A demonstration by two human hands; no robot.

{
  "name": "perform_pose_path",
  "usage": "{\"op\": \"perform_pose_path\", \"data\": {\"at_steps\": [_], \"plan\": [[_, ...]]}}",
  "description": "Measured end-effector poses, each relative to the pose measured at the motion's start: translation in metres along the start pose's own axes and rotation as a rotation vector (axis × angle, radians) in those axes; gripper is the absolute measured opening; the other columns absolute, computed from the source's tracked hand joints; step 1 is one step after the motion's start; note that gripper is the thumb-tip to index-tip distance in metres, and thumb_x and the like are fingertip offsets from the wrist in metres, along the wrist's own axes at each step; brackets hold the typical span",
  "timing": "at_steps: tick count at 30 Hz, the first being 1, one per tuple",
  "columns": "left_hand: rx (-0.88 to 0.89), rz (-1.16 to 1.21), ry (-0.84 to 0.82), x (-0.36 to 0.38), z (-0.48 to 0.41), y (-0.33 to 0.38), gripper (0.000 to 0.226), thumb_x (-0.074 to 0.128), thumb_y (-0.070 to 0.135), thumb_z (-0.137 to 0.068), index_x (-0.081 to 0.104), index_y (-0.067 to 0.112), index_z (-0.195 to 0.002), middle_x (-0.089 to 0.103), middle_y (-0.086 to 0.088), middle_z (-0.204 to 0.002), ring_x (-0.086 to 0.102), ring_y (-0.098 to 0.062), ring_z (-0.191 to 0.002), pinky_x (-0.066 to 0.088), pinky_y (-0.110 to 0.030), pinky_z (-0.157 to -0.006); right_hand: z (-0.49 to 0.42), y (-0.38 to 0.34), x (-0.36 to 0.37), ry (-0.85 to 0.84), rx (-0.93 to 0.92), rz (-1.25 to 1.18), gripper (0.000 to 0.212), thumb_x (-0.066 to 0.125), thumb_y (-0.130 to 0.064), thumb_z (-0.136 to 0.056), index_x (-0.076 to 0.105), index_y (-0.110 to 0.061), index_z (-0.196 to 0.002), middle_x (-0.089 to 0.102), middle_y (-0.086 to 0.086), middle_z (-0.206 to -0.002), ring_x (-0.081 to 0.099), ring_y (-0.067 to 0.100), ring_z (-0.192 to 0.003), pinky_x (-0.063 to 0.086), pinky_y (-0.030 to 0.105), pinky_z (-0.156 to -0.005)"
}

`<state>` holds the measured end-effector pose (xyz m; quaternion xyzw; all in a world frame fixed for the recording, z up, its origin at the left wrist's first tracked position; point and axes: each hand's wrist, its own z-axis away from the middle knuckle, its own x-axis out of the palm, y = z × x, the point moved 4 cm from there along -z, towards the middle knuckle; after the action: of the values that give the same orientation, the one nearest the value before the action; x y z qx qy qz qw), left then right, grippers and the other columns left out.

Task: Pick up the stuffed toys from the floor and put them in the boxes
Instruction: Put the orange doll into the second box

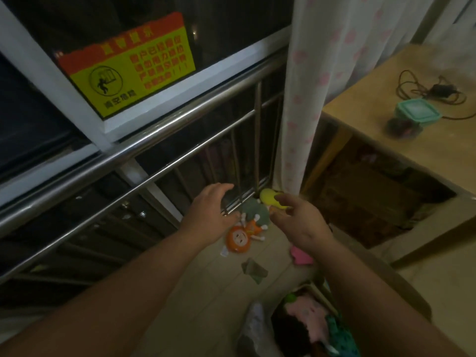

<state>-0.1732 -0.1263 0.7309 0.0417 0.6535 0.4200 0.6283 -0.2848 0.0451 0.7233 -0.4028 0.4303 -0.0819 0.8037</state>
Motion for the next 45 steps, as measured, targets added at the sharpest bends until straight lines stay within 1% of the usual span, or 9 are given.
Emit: {"op": "perform_pose_path", "data": {"at_steps": [7, 11, 15, 18, 23, 29, 33, 36, 45], "plan": [[-0.03, 0.038, -0.068, 0.088, -0.113, -0.07, 0.06, 0.073, 0.025, -0.079, 0.048, 0.023, -0.134, 0.047, 0.0, -0.135, 0.046, -0.013, -0.122, 0.03, -0.013, -0.09, -0.128, 0.073, 0.059, -0.041, 0.092, -0.015, 0.047, 0.058, -0.04, -0.09, 0.051, -0.027, -0.135, 0.055, -0.001, -0.136, 0.054, 0.018, -0.119, 0.043, 0.027, -0.088], [-0.067, 0.034, -0.142, 0.167, -0.168, -0.142, 0.059, 0.073, 0.023, -0.079, 0.049, 0.025, -0.132, 0.047, 0.004, -0.129, 0.046, -0.013, -0.119, 0.038, -0.024, -0.098, -0.187, 0.146, 0.126, -0.074, 0.204, -0.05, 0.045, 0.063, -0.038, -0.088, 0.054, -0.026, -0.131, 0.057, -0.003, -0.133, 0.057, 0.018, -0.115, 0.045, 0.03, -0.091], [-0.145, 0.015, -0.224, 0.26, -0.208, -0.231, 0.056, 0.073, 0.023, -0.075, 0.052, 0.027, -0.127, 0.053, -0.006, -0.13, 0.053, -0.028, -0.117, 0.047, -0.044, -0.096, -0.24, 0.225, 0.228, -0.145, 0.301, -0.103, 0.046, 0.066, -0.032, -0.086, 0.057, -0.019, -0.129, 0.06, 0.004, -0.131, 0.058, 0.022, -0.116, 0.045, 0.035, -0.1], [-0.144, -0.009, -0.295, 0.328, -0.231, -0.297, 0.062, 0.071, 0.026, -0.075, 0.05, 0.021, -0.132, 0.052, -0.008, -0.135, 0.049, -0.028, -0.124, 0.043, -0.042, -0.101, -0.277, 0.28, 0.304, -0.186, 0.356, -0.122, 0.047, 0.064, -0.032, -0.088, 0.054, -0.02, -0.132, 0.057, 0.004, -0.133, 0.054, 0.021, -0.12, 0.04, 0.026, -0.096], [-0.161, -0.061, -0.381, 0.426, -0.269, -0.403, 0.068, 0.074, 0.025, -0.077, 0.043, 0.022, -0.138, 0.047, -0.007, -0.14, 0.046, -0.026, -0.125, 0.042, -0.043, -0.103, -0.329, 0.365, 0.405, -0.152, 0.478, -0.169, 0.049, 0.061, -0.034, -0.089, 0.049, -0.022, -0.135, 0.056, 0.003, -0.133, 0.057, 0.022, -0.115, 0.045, 0.031, -0.095], [-0.19, -0.041, -0.515, 0.521, -0.298, -0.492, 0.099, 0.079, 0.044, -0.052, 0.032, 0.037, -0.139, 0.042, 0.001, -0.144, 0.046, -0.024, -0.127, 0.047, -0.048, -0.097, -0.369, 0.452, 0.498, -0.136, 0.61, -0.232, 0.053, 0.062, -0.042, -0.086, 0.052, -0.019, -0.133, 0.061, 0.003, -0.128, 0.061, 0.023, -0.111, 0.049, 0.041, -0.097], [-0.255, 0.051, -0.48, 0.564, -0.32, -0.523, 0.08, 0.073, 0.045, -0.074, 0.033, 0.035, -0.142, 0.038, 0.001, -0.147, 0.044, -0.022, -0.127, 0.044, -0.046, -0.1, -0.388, 0.483, 0.539, -0.188, 0.678, -0.288, 0.061, 0.053, -0.049, -0.092, 0.043, -0.015, -0.141, 0.053, 0.003, -0.137, 0.053, 0.021, -0.12, 0.039, 0.028, -0.095], [-0.318, 0.156, -0.456, 0.586, -0.328, -0.532, 0.055, 0.057, 0.047, -0.089, 0.039, 0.035, -0.139, 0.047, 0.002, -0.136, 0.05, -0.018, -0.113, 0.044, -0.036, -0.094, -0.401, 0.486, 0.561, -0.173, 0.69, -0.472, 0.054, 0.055, -0.045, -0.092, 0.046, -0.019, -0.138, 0.055, -0.007, -0.121, 0.055, 0.016, -0.106, 0.044, 0.03, -0.092], [-0.332, 0.09, -0.401, 0.562, -0.315, -0.501, 0.062, 0.064, 0.049, -0.08, 0.039, 0.04, -0.136, 0.042, -0.006, -0.141, 0.048, -0.027, -0.122, 0.041, -0.033, -0.091, -0.39, 0.455, 0.537, -0.088, 0.667, -0.616, 0.039, 0.063, -0.033, -0.082, 0.058, -0.023, -0.119, 0.066, 0.001, -0.111, 0.063, 0.02, -0.097, 0.053, 0.041, -0.091]]}}
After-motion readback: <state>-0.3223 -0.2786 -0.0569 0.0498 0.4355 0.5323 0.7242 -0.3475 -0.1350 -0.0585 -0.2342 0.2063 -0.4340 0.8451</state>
